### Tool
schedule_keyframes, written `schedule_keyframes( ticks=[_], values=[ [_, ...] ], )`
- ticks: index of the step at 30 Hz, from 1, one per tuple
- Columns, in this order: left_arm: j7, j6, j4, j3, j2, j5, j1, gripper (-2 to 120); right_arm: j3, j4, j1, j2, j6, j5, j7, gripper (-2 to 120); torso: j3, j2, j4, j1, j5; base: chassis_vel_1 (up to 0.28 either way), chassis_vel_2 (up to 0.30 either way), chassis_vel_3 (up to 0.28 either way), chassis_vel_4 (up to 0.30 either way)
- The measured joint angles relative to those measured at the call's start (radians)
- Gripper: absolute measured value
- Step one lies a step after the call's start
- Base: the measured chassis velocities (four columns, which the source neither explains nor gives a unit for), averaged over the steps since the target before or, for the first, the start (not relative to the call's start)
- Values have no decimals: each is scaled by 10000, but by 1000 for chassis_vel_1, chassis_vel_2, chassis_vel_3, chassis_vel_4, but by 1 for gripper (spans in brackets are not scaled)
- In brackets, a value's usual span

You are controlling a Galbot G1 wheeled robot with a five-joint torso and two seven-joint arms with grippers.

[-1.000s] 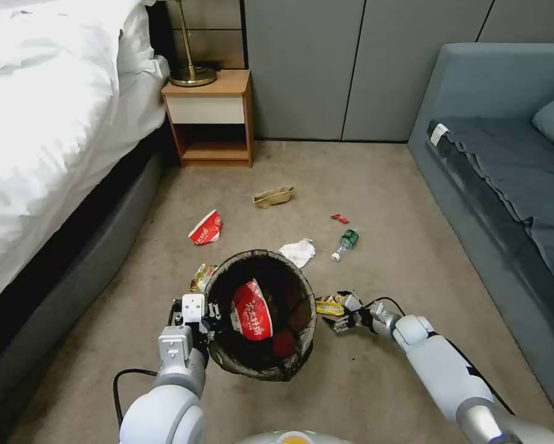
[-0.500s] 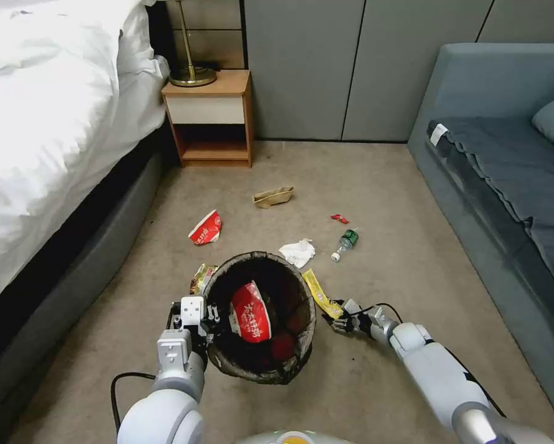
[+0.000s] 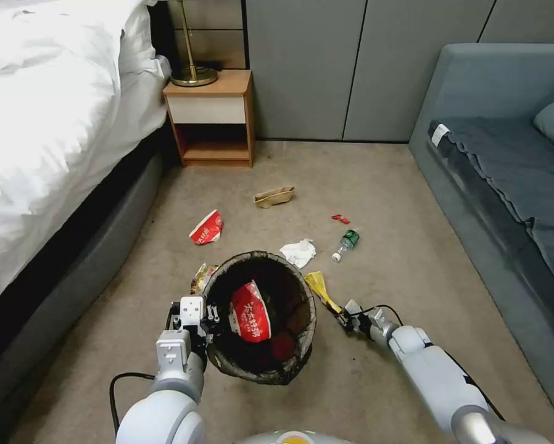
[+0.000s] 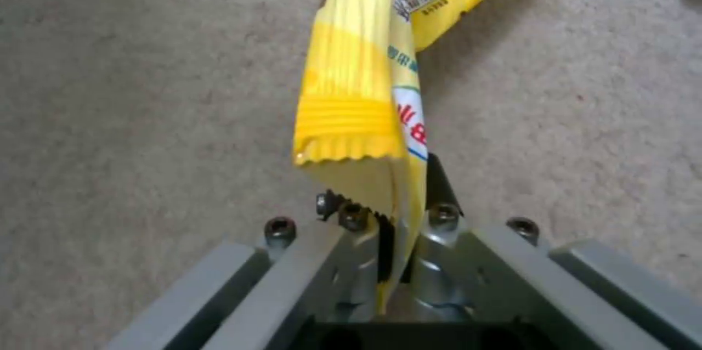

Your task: Pick up the trash bin, then pick up the garbage from the floor and place it into the trash bin.

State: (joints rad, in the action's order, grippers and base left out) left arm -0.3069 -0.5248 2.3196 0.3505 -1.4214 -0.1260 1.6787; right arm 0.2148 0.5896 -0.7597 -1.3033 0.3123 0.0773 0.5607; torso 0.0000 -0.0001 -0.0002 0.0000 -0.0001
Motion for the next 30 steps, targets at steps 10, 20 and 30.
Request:
schedule_keyframes(
  ticks=[10,20,30],
  values=[
    [0,2,-23,-12,22,-1,-62,0,76,253,-21,75,400,-189,-328,0,0,0,1,0,1,0,0,0,0],
    [-1,2,-305,6,124,-163,-198,0,172,2220,-858,300,1206,-1227,-1104,0,0,0,4,0,1,0,0,0,0],
    [-69,-126,-510,-43,416,-574,-491,0,229,9390,-3359,1681,621,-3486,-694,0,0,0,-1,0,2,0,0,0,0]
  ],
)
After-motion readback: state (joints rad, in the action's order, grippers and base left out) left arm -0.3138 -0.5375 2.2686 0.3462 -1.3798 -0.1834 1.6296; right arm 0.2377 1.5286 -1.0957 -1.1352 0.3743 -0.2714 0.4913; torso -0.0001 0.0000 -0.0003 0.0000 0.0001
